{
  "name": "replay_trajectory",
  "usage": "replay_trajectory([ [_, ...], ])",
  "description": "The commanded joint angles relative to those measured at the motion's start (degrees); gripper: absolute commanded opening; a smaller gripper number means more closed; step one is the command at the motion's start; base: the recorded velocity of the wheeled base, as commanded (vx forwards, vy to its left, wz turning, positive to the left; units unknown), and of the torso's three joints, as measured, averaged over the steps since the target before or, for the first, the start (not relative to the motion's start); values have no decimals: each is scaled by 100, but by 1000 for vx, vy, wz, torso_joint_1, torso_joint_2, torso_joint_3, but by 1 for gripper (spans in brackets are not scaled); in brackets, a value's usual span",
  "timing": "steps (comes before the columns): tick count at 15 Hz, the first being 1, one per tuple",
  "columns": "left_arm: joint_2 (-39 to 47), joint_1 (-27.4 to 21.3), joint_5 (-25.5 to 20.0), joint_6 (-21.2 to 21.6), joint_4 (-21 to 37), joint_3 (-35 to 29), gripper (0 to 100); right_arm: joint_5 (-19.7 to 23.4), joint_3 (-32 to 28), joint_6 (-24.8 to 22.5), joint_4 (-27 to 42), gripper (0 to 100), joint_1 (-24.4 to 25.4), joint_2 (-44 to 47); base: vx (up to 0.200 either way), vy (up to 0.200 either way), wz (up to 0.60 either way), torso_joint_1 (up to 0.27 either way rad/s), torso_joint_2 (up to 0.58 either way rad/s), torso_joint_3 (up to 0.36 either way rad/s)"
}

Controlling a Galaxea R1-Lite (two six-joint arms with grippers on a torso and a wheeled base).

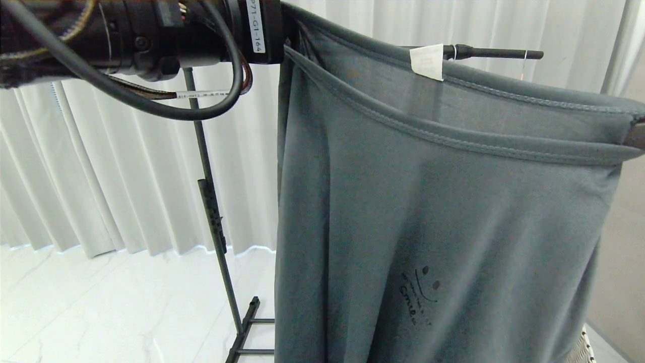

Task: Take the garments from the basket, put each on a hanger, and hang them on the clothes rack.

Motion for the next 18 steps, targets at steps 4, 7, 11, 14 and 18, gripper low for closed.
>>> replay_trajectory([
  [4,-68,200,-21,-528,600,35,0,-975,358,-88,-133,0,67,-169,0,0,0,0,0,0],
  [7,-384,-11,-21,-1222,1470,44,0,-1493,648,-140,-1609,0,-4,340,0,0,0,0,0,0],
  [11,-1202,-1329,-30,-1925,2753,52,0,-2056,463,-466,-3525,0,357,1509,0,0,0,0,0,0],
  [14,-1281,-1725,-30,-1969,2779,88,0,-2056,296,-466,-3560,0,374,1659,0,0,0,0,0,0],
  [18,-1246,-1945,-30,-1978,2779,88,0,-2073,340,-466,-3552,0,357,1615,0,0,0,0,0,0],
])
